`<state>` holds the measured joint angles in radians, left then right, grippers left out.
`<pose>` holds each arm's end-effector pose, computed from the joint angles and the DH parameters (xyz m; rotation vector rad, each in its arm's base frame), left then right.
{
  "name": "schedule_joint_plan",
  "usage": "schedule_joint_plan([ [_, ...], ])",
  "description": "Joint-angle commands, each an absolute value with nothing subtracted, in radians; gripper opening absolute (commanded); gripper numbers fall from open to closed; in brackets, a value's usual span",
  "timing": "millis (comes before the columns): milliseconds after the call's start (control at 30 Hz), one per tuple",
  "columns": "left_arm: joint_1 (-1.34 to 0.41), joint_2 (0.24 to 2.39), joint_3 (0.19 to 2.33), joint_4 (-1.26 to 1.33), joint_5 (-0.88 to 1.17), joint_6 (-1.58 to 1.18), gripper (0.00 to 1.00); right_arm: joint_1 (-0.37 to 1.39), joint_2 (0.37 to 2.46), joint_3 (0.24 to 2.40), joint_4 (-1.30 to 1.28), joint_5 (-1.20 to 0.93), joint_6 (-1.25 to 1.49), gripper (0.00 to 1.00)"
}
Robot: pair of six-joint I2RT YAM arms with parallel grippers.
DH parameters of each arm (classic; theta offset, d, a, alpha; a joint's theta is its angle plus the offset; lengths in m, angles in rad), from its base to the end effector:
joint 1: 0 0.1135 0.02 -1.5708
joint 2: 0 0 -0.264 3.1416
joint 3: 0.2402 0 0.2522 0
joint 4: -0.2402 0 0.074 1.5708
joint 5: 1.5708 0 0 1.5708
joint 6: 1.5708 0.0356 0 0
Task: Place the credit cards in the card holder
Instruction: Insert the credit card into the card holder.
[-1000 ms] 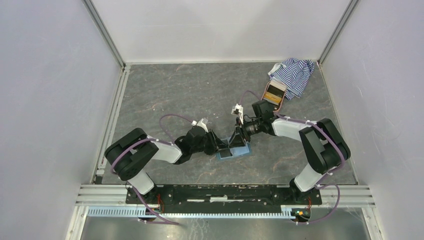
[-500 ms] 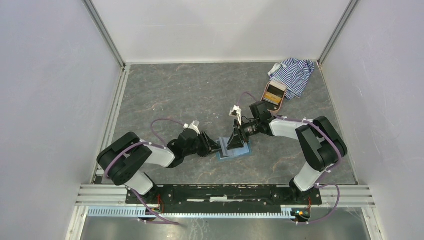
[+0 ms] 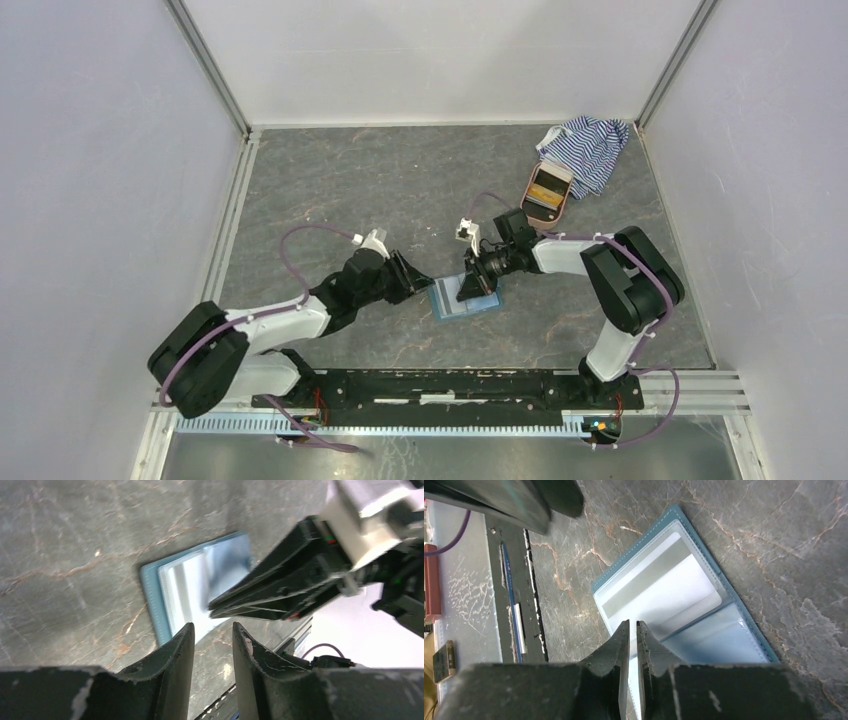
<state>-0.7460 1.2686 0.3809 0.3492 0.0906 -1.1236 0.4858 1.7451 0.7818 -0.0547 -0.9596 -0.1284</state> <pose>0.1715 -0.1629 0.1573 -0.3820 2.3216 -1.1371 0.2556 0.1679 0.1263 -1.0805 2.2162 1.3720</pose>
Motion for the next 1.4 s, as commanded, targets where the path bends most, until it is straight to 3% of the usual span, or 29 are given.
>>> schedule_joint_plan([
  [0, -0.741, 1.211, 0.433, 0.284, 0.062, -1.007, 0.41, 0.508, 1.753, 0.824, -0.070, -0.913, -0.152, 0.15],
  [200, -0.750, 1.303, 0.396, 0.463, 0.130, -1.056, 0.40, 0.513, 1.762, 0.844, -0.117, -0.867, -0.188, 0.16],
  [467, -0.784, 1.390, 0.386, 0.607, 0.143, -1.074, 0.41, 0.507, 1.730, 0.910, -0.236, -1.003, -0.346, 0.21],
  [767, -0.787, 1.258, 0.401, 0.621, 0.080, -0.968, 0.43, 0.415, 1.529, 0.914, -0.347, -1.008, -0.543, 0.29],
  [967, -0.787, 1.040, 0.432, 0.470, -0.048, -0.825, 0.58, 0.278, 1.445, 0.914, -0.352, -1.007, -0.564, 0.29],
  [1200, -0.781, 0.820, 0.417, 0.331, -0.202, -0.773, 0.98, 0.176, 1.368, 0.907, -0.339, -0.996, -0.563, 0.30],
  [1367, -0.776, 0.746, 0.411, 0.294, -0.185, -0.765, 1.00, 0.112, 1.347, 0.958, -0.334, -0.836, -0.554, 0.32],
])
